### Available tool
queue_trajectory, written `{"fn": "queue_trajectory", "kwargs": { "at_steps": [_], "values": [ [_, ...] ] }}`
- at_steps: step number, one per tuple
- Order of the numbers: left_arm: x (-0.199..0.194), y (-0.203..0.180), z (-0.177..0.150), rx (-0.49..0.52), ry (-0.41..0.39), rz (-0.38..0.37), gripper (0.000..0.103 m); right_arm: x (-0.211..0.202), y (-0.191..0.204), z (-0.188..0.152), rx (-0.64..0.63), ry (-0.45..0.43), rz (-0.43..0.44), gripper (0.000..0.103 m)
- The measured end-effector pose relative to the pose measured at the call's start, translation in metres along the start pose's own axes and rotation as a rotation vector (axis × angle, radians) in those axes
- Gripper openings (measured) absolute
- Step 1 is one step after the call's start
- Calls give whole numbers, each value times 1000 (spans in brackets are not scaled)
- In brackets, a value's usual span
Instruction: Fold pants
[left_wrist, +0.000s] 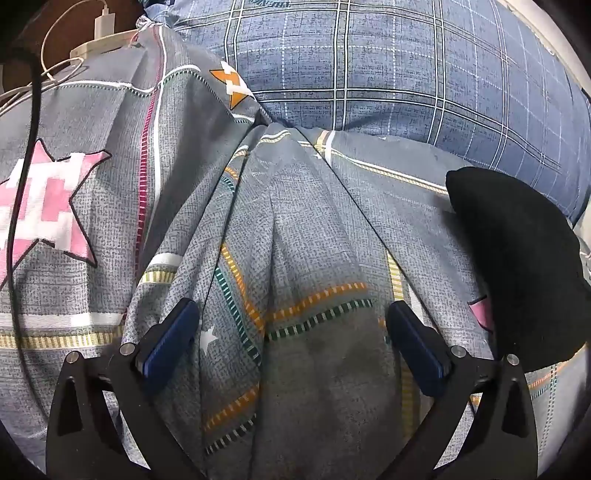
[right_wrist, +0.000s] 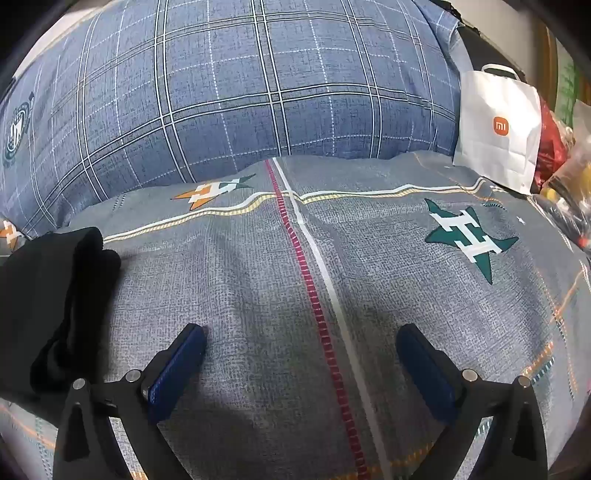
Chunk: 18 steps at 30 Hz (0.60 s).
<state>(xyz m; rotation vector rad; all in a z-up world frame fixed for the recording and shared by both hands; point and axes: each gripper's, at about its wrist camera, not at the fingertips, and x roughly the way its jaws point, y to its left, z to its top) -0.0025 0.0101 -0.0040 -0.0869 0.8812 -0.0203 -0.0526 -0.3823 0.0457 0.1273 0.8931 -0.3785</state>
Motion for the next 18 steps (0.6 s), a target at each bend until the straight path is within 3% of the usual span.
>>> {"fn": "queue_trajectory", "kwargs": {
  "at_steps": [18],
  "values": [
    [4, 0, 1, -3, -6, 4, 103, 0, 0, 0, -6, 1, -6, 103]
  ]
}}
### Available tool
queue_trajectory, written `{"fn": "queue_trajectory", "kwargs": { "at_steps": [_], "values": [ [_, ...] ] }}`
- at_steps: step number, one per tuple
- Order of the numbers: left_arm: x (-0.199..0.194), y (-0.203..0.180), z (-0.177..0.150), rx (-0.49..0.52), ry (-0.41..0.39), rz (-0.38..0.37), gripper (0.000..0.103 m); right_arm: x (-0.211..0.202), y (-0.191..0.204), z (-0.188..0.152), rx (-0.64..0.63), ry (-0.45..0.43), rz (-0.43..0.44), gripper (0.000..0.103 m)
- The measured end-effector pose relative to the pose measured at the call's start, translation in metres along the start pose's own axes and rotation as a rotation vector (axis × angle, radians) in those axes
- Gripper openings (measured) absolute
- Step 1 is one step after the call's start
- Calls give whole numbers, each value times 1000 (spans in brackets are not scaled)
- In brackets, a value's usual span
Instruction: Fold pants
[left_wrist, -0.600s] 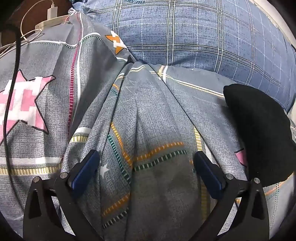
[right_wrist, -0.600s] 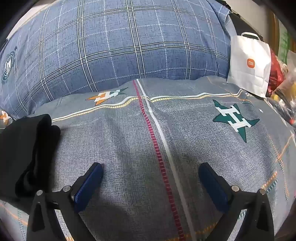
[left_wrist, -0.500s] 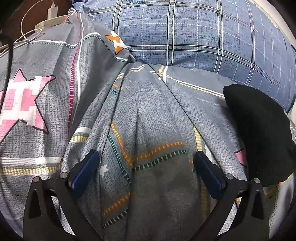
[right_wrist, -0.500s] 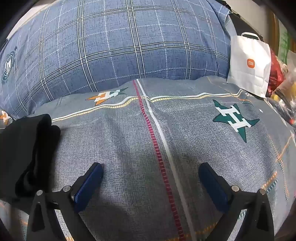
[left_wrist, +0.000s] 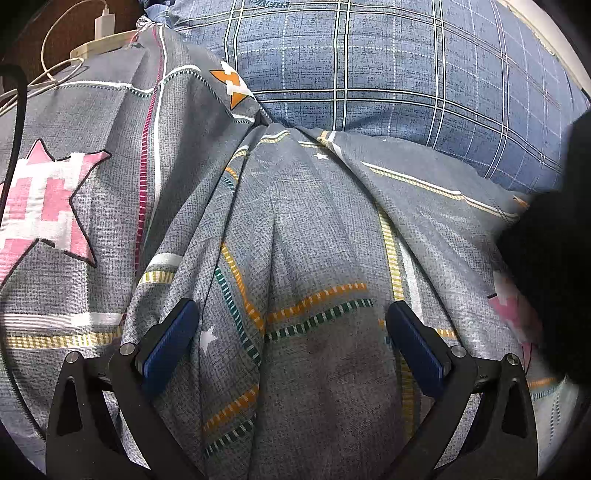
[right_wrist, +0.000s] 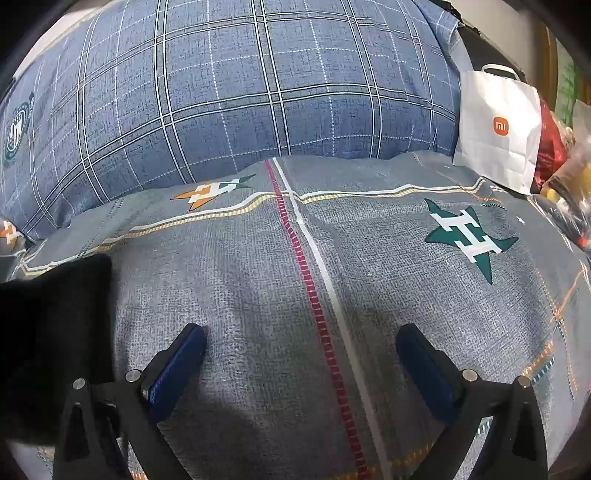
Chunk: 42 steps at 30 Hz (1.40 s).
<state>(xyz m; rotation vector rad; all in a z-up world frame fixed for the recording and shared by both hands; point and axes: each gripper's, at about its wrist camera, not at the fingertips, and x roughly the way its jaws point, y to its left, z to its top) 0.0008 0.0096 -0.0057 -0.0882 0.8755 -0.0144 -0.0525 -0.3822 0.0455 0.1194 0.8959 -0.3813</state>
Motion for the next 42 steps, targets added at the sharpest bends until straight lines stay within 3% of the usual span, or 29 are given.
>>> {"fn": "queue_trajectory", "kwargs": {
  "at_steps": [42],
  "values": [
    [-1, 0, -5, -7, 9, 20, 103, 1, 0, 1, 0, 4, -1, 103]
  ]
}}
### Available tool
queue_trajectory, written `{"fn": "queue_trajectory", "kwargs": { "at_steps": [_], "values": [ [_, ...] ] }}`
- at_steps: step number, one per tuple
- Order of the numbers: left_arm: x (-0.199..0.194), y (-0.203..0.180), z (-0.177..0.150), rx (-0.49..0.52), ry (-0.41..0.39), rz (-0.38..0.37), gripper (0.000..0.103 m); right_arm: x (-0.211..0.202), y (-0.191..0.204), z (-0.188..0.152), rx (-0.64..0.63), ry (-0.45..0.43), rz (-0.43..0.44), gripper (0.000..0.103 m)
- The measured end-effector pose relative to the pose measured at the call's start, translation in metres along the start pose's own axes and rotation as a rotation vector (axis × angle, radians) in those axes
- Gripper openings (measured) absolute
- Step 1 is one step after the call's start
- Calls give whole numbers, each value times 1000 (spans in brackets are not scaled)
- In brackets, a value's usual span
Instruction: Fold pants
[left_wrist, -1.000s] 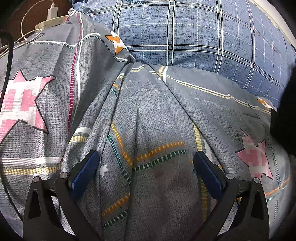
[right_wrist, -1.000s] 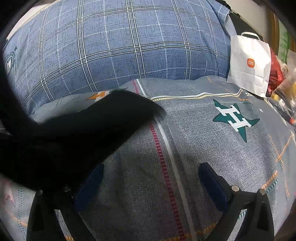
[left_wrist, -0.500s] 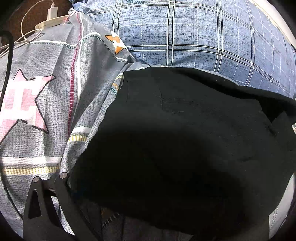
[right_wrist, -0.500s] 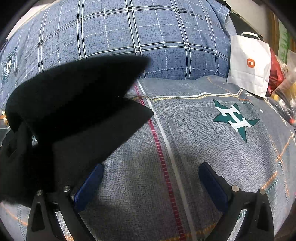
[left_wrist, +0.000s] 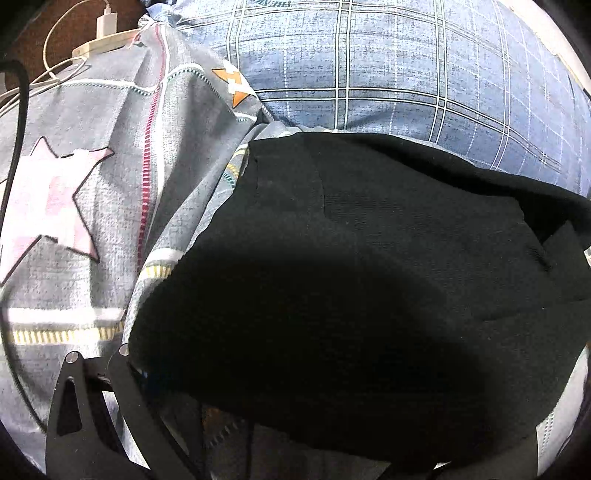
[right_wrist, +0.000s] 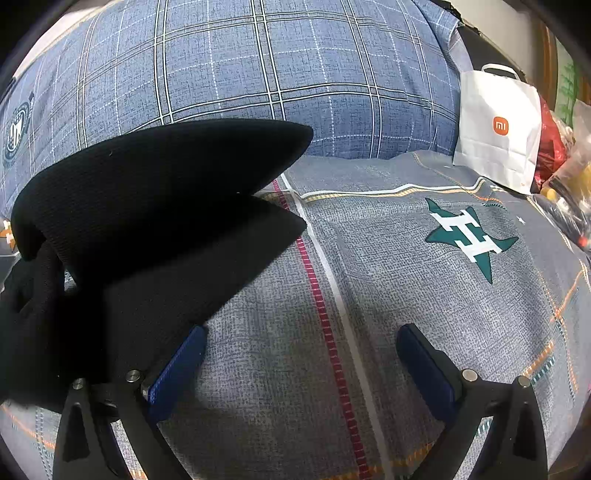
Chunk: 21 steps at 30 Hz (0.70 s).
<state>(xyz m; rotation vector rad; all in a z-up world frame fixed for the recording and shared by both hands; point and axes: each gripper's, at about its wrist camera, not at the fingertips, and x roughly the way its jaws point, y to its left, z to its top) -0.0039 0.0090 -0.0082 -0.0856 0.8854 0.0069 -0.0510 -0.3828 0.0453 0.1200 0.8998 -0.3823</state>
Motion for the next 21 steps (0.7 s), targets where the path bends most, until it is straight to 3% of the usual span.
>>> {"fn": "queue_trajectory", "kwargs": {
  "at_steps": [5, 9, 13, 17, 21],
  "values": [
    [-15, 4, 1, 27, 141, -61, 102, -15, -4, -4, -53, 58, 114, 103],
    [-65, 22, -9, -18, 64, -132, 102, -47, -11, -20, -42, 91, 186, 102],
    [-92, 33, -9, -54, 30, -170, 102, -80, -28, -24, 22, 54, 264, 102],
    [-81, 34, -5, -128, 55, -197, 102, -83, -33, -16, 74, 16, 311, 101],
    [-64, 19, -11, -119, 93, -182, 102, -61, -26, 3, 95, 28, 346, 86]
  ]
}}
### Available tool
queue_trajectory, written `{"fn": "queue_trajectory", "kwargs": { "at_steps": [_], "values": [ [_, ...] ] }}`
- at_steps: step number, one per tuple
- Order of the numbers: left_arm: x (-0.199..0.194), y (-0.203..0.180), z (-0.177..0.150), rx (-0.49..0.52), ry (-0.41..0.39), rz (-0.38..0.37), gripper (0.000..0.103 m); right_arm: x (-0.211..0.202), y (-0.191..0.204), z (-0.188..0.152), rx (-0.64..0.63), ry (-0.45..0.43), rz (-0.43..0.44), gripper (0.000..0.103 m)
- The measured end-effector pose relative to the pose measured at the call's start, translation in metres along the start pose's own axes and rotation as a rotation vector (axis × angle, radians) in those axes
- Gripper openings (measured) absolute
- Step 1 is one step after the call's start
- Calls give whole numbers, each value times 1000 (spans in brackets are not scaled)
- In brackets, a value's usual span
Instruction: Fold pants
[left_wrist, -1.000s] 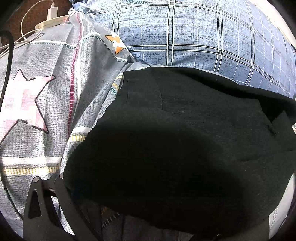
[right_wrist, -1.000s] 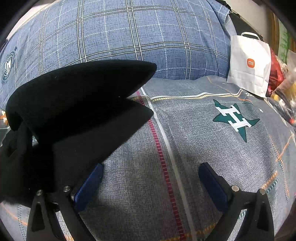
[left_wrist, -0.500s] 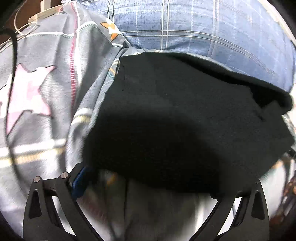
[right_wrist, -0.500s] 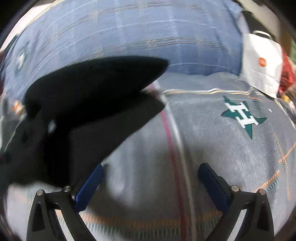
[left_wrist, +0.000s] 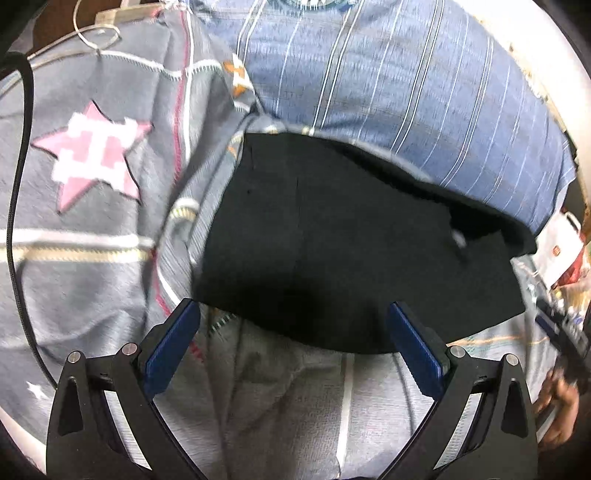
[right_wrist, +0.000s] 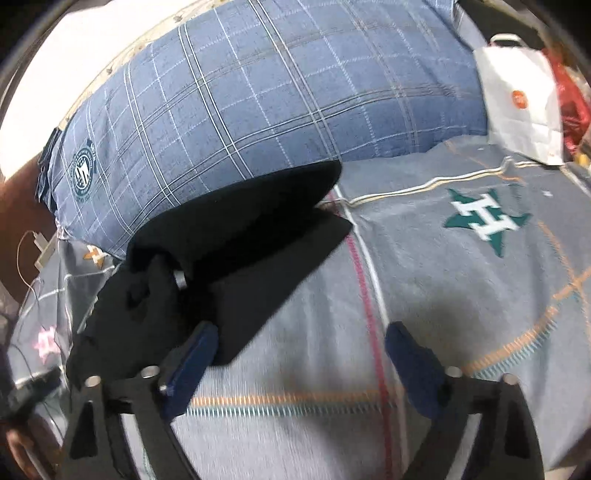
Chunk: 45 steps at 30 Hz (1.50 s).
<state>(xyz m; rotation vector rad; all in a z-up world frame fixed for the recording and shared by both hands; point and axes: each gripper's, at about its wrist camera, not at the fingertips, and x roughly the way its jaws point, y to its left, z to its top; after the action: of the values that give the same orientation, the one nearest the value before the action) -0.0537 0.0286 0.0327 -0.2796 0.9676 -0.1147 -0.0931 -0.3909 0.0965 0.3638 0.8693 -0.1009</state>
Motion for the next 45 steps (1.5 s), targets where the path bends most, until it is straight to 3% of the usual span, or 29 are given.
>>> {"fn": "queue_trajectory", "kwargs": {
  "at_steps": [6, 8, 10, 12, 14, 17, 21, 24, 26, 30, 33, 35, 37, 39, 40, 45],
  "values": [
    [26, -4, 5, -48, 31, -7, 102, 66, -8, 28, 70, 42, 13, 81],
    [35, -6, 11, -76, 40, -14, 102, 74, -2, 36, 42, 4, -11, 81],
    [37, -9, 14, -94, 22, -6, 102, 85, 4, 43, 27, 0, 1, 69],
    [40, -11, 17, -98, 23, 1, 102, 96, 9, 48, 9, -4, 2, 35],
    [39, -11, 17, -101, 20, -1, 102, 99, 9, 49, 14, -12, 16, 21],
    [39, -10, 15, -82, 9, -4, 102, 84, -1, 45, 48, -29, 56, 13],
    [35, -9, 10, -73, 6, -11, 102, 35, -1, 41, 17, -107, 34, 5],
    [27, -7, 6, -83, 29, -30, 102, -22, -15, 28, 32, -187, 5, 5],
    [23, -5, 4, -84, 49, -47, 102, -40, -24, 20, 39, -197, -29, 5],
    [11, -1, -6, -80, 60, -58, 102, -33, -33, 3, 58, -124, -32, 5],
    [5, -1, -12, -96, 64, -57, 102, -21, -30, -10, 104, -70, 51, 5],
    [2, -1, -14, -102, 70, -61, 102, -11, -22, -14, 86, -51, 53, 7],
    [-2, 0, -17, -107, 76, -67, 102, -2, -15, -15, 63, -18, 52, 15],
    [-3, 1, -17, -109, 76, -66, 102, 6, -11, -16, 61, 6, 74, 39],
    [0, 0, -15, -109, 75, -64, 102, 7, -9, -17, 64, 3, 81, 44],
    [2, 0, -9, -122, 83, -82, 102, 17, -6, -16, 72, 28, 95, 47]
  ]
}}
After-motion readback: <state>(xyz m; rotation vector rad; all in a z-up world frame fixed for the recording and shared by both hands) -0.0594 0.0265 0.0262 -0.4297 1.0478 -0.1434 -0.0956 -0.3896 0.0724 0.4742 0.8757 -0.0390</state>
